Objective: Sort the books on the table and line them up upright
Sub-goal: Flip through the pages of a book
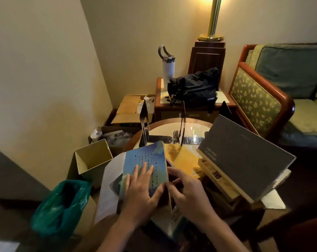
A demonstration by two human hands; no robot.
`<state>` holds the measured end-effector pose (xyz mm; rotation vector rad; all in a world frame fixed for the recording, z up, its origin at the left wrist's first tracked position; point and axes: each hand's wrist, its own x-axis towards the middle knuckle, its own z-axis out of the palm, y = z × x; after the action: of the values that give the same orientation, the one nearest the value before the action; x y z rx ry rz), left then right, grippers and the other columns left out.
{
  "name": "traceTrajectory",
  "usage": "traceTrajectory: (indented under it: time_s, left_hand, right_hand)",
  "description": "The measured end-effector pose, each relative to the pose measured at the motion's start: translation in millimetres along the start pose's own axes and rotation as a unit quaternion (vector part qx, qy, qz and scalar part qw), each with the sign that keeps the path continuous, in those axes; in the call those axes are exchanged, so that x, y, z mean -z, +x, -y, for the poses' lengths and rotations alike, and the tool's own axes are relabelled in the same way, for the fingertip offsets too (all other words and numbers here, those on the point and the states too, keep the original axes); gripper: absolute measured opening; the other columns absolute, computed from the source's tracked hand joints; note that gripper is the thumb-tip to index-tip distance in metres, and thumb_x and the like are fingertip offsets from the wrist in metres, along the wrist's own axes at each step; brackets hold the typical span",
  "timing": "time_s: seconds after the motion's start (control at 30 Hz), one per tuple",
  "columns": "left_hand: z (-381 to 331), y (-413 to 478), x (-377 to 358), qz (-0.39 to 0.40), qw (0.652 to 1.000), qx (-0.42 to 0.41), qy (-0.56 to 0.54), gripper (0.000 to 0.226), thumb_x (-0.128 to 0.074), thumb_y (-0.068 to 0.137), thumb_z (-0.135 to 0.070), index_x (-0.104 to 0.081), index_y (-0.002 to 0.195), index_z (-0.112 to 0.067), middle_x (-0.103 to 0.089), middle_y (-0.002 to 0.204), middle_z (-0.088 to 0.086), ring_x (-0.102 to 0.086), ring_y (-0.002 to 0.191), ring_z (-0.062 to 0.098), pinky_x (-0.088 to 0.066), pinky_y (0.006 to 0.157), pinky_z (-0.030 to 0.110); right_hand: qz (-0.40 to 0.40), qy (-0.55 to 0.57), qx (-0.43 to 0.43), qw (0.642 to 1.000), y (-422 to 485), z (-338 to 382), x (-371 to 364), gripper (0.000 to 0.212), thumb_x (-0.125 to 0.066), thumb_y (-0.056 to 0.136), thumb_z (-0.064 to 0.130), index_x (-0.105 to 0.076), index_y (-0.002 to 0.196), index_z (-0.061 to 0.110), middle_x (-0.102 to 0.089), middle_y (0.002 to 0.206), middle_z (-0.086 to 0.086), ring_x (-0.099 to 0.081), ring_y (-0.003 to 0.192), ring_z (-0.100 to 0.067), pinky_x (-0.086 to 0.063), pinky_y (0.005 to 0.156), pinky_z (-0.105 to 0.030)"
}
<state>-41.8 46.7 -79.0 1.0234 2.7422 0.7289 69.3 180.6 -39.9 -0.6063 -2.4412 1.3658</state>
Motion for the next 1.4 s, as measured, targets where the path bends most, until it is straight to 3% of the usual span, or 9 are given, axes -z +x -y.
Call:
traceTrajectory:
  time_s: [0.23, 0.53, 0.7, 0.8, 0.93, 1.03, 1.17, 1.3, 1.4]
  left_hand:
    - [-3.4, 1.0, 1.4, 0.025, 0.999, 0.021, 0.009, 0.106, 0.005, 0.067, -0.095, -0.003, 0.158, -0.040, 0.015, 0.164, -0.018, 0.027, 0.148, 0.003, 0.024, 0.116, 0.034]
    - [-13.4, -3.3, 0.6, 0.053, 0.999, 0.012, 0.003, 0.093, -0.010, 0.078, -0.087, 0.000, 0.158, -0.041, 0.013, 0.165, -0.015, 0.027, 0.149, 0.014, 0.025, 0.116, 0.042]
    - [-14.1, -5.7, -2.8, 0.037, 0.999, 0.014, 0.005, 0.095, -0.016, 0.077, -0.087, -0.004, 0.158, -0.038, 0.009, 0.166, -0.015, 0.024, 0.150, 0.013, 0.024, 0.116, 0.042]
    - [-17.2, -5.7, -2.2, 0.030, 0.999, 0.019, -0.013, 0.099, -0.017, 0.073, -0.087, -0.009, 0.158, -0.037, 0.005, 0.167, -0.014, 0.019, 0.151, 0.013, 0.021, 0.119, 0.043]
    - [-25.6, -2.3, 7.4, 0.046, 0.997, 0.043, -0.053, 0.097, -0.027, 0.073, -0.082, -0.012, 0.158, -0.036, -0.004, 0.168, -0.009, 0.011, 0.154, 0.016, 0.014, 0.122, 0.048]
    - [-31.7, -1.2, 19.2, 0.069, 0.994, 0.056, -0.070, 0.089, -0.041, 0.082, -0.068, -0.009, 0.158, -0.035, -0.007, 0.168, -0.004, 0.006, 0.154, 0.020, 0.009, 0.124, 0.051]
    - [-43.9, -5.8, 28.5, 0.075, 0.997, 0.031, -0.003, 0.081, -0.046, 0.097, -0.046, 0.006, 0.158, -0.036, -0.010, 0.168, 0.004, -0.009, 0.154, 0.028, -0.016, 0.123, 0.054]
    - [-51.6, -7.0, 37.4, 0.060, 0.996, -0.033, 0.050, 0.076, -0.039, 0.104, -0.033, 0.018, 0.154, -0.042, -0.035, 0.158, 0.013, -0.053, 0.127, 0.025, -0.048, 0.106, 0.041]
    - [-56.9, -7.8, 50.9, 0.072, 0.993, -0.050, 0.079, 0.061, -0.036, 0.106, -0.026, -0.006, 0.159, -0.035, -0.042, 0.153, 0.016, -0.054, 0.126, 0.026, -0.047, 0.103, 0.038]
  right_hand:
    - [-0.023, 0.124, -0.108, 0.986, -9.0, 0.6, -14.0, 0.037, -0.062, 0.095, 0.007, -0.065, 0.117, 0.036, -0.071, 0.106, 0.013, -0.062, 0.097, 0.012, -0.052, 0.071, -0.011]
    - [0.019, 0.142, -0.096, 0.985, -14.4, 5.2, -14.2, 0.061, -0.051, 0.093, -0.004, -0.054, 0.133, 0.042, -0.058, 0.119, 0.032, -0.054, 0.116, 0.013, -0.050, 0.089, -0.010]
    - [0.046, 0.182, -0.135, 0.973, -16.2, 3.5, -14.3, 0.070, -0.051, 0.092, -0.007, -0.039, 0.151, 0.029, -0.052, 0.142, 0.010, -0.049, 0.131, -0.011, -0.053, 0.080, -0.009]
    - [0.056, 0.191, -0.133, 0.971, -16.7, 5.1, -12.5, 0.077, -0.051, 0.088, -0.009, -0.036, 0.153, 0.030, -0.048, 0.147, 0.010, -0.045, 0.135, -0.009, -0.052, 0.091, -0.015]
    - [0.072, 0.176, -0.103, 0.976, -16.1, 6.2, -9.5, 0.081, -0.053, 0.087, -0.007, -0.035, 0.152, 0.037, -0.049, 0.143, 0.017, -0.048, 0.127, -0.001, -0.050, 0.078, -0.007]
    - [0.090, 0.184, -0.093, 0.974, -14.7, 5.5, -6.0, 0.084, -0.054, 0.086, -0.007, -0.033, 0.154, 0.037, -0.048, 0.145, 0.017, -0.046, 0.133, -0.004, -0.050, 0.082, -0.008]
    - [0.106, 0.198, -0.081, 0.971, -13.1, 7.2, -2.1, 0.084, -0.055, 0.086, -0.007, -0.033, 0.153, 0.039, -0.048, 0.145, 0.017, -0.045, 0.131, 0.000, -0.051, 0.083, -0.009]
    - [0.101, 0.239, -0.075, 0.963, -13.1, 6.8, -2.2, 0.086, -0.058, 0.075, 0.003, -0.038, 0.149, 0.040, -0.052, 0.145, 0.013, -0.053, 0.127, 0.000, -0.055, 0.099, -0.034]
    - [0.097, 0.268, -0.077, 0.955, -12.9, 7.2, -2.8, 0.078, -0.059, 0.080, 0.000, -0.041, 0.144, 0.040, -0.057, 0.138, 0.013, -0.060, 0.121, -0.005, -0.059, 0.089, -0.036]
